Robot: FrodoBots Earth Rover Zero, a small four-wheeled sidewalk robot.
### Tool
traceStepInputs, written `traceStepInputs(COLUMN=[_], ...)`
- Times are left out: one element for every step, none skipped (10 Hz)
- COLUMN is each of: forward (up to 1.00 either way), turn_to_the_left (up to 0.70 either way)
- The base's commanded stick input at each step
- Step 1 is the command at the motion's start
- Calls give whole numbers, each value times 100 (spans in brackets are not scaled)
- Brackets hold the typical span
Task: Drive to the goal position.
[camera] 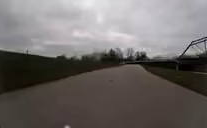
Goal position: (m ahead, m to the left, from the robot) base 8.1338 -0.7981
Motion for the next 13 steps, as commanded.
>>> traceStepInputs(forward=[100,100,100,100,100,100,100,100,100,100,100,100,100], turn_to_the_left=[-21,-40,-26,0,0,0,0,0,0,0,-2,-5,-40])
